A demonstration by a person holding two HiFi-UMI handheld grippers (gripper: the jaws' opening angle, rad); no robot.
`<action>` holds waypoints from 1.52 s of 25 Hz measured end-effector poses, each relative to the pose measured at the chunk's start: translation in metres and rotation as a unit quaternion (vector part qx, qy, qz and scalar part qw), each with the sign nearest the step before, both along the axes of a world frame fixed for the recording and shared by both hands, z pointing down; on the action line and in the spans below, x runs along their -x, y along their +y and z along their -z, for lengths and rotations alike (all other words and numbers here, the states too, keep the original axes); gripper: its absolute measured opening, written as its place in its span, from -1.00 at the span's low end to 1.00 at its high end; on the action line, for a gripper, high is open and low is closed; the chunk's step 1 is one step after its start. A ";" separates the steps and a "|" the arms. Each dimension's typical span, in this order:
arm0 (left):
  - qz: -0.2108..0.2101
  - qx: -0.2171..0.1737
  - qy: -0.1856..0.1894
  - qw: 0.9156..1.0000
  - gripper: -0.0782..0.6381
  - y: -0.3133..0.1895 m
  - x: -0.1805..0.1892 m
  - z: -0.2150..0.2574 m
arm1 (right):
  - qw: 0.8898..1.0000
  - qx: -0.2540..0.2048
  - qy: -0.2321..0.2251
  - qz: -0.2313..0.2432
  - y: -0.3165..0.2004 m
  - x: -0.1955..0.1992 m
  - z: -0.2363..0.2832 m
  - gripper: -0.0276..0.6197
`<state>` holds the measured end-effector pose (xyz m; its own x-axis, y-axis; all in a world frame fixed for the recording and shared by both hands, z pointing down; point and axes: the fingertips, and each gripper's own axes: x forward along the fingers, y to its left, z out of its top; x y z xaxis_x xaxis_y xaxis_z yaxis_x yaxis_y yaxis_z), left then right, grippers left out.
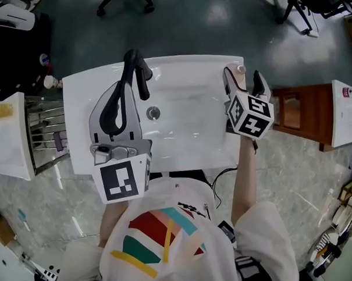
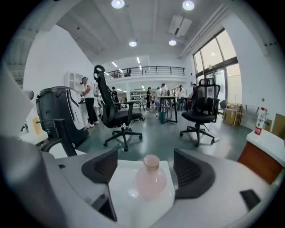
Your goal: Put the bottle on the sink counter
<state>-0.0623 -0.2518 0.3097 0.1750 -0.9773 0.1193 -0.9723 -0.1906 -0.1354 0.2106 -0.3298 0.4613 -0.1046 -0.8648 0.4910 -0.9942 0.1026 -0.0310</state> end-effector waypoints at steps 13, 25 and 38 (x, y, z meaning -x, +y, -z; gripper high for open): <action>0.006 -0.072 0.042 0.997 -0.73 0.026 0.032 0.056 | 0.971 -0.230 0.002 0.069 0.080 0.117 0.207 -0.40; 0.000 -0.090 0.050 0.995 -0.73 0.051 0.058 0.072 | 0.949 -0.279 0.002 0.144 0.137 0.223 0.220 -0.88; -0.005 -0.100 0.055 0.993 -0.73 0.061 0.063 0.079 | 0.948 -0.285 -0.002 0.141 0.147 0.229 0.225 -0.88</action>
